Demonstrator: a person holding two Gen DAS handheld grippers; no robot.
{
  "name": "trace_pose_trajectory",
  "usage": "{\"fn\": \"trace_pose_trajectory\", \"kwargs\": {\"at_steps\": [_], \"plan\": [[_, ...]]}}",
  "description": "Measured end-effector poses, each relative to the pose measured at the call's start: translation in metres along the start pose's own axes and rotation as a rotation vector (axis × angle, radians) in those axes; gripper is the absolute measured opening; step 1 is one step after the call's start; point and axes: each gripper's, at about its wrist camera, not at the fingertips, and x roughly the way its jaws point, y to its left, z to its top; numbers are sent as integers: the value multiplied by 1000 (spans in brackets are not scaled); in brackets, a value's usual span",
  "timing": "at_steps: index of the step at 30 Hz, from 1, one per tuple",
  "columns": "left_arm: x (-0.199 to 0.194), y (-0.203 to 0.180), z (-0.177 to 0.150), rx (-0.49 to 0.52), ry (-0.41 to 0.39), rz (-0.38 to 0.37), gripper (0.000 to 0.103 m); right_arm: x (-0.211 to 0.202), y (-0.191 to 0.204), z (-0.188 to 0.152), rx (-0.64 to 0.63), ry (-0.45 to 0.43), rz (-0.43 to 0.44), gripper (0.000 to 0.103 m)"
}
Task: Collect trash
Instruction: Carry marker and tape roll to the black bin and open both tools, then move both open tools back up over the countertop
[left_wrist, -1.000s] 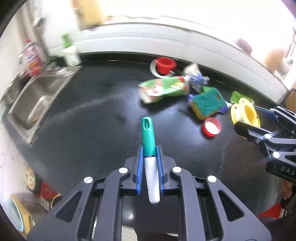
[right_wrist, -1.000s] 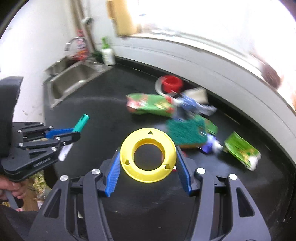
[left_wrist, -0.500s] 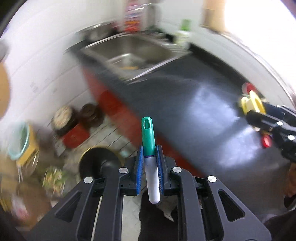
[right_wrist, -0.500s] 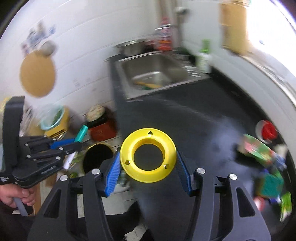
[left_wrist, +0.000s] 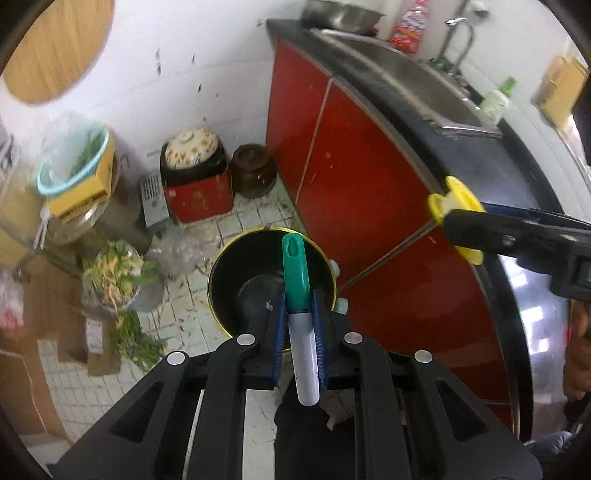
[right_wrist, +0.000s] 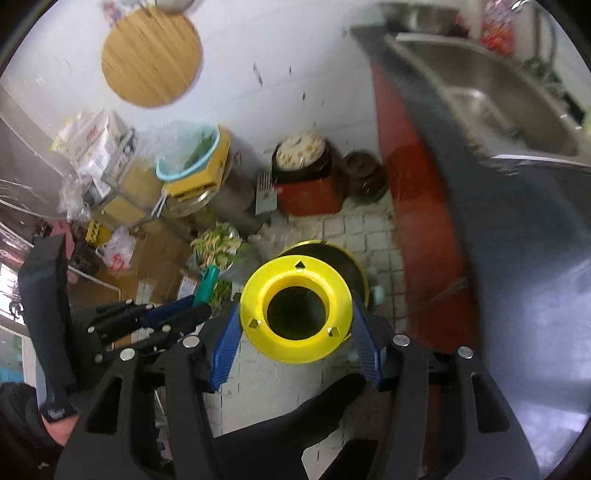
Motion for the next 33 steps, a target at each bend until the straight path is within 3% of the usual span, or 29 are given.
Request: {"fn": "trace_pose_trajectory", "kwargs": {"at_steps": [5,9,16,18,19,20,33], "plan": [[36,21,-3,-52,33,-23,14,52,-2,9,10,79,-15,55],[52,25,0,-35,34,-27,14,81,-6,16,33,130,-15,55],[69,34,4,-15,53,-44,15,94,-3,32,34,146,-18,59],[73,32,5,7,66,-17,35,93,-4,35,31,142,-17,71],[75,32,4,9,66,-7,65,91,-6,36,34,134,-18,75],[73,32,4,3,56,-3,78,89,-7,37,40,129,-12,77],[56,27,7,4,33,2,81,57,-20,29,49,94,-23,82]]}}
